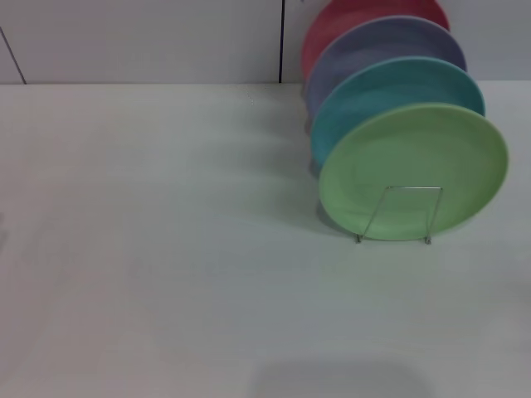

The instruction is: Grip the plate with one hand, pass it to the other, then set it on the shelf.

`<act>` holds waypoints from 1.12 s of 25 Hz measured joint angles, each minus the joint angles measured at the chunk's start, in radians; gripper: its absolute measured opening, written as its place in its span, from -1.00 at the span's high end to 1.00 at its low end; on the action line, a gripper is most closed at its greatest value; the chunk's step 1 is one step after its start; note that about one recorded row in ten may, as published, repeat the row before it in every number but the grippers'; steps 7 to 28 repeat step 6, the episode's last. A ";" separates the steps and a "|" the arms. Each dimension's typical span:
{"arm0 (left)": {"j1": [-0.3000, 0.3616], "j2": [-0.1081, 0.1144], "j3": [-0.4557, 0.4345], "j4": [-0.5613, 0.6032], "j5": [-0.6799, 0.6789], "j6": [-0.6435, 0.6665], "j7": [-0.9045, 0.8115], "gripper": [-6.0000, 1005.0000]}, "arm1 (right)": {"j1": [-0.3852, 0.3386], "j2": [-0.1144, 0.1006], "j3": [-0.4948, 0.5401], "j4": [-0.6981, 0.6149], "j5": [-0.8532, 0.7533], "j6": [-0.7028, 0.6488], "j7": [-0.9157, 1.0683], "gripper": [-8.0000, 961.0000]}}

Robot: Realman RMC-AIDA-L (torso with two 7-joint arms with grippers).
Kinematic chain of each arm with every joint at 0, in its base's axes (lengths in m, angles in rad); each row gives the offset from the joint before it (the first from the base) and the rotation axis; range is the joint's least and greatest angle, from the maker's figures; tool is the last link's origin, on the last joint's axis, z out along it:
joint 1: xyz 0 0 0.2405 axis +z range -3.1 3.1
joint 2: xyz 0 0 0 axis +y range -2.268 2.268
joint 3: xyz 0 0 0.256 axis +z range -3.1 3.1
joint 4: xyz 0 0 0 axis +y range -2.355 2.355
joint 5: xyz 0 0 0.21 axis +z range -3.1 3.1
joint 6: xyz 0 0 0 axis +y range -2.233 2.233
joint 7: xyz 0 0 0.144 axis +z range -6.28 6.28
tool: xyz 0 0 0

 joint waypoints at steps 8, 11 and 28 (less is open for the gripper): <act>-0.002 0.002 0.002 -0.001 -0.004 -0.004 -0.004 -0.47 | 0.039 0.007 0.031 0.000 0.001 0.066 -0.008 -0.10; -0.002 0.002 0.002 -0.001 -0.004 -0.004 -0.004 -0.47 | 0.039 0.007 0.031 0.000 0.001 0.066 -0.008 -0.10; -0.002 0.002 0.002 -0.001 -0.004 -0.004 -0.004 -0.47 | 0.039 0.007 0.031 0.000 0.001 0.066 -0.008 -0.10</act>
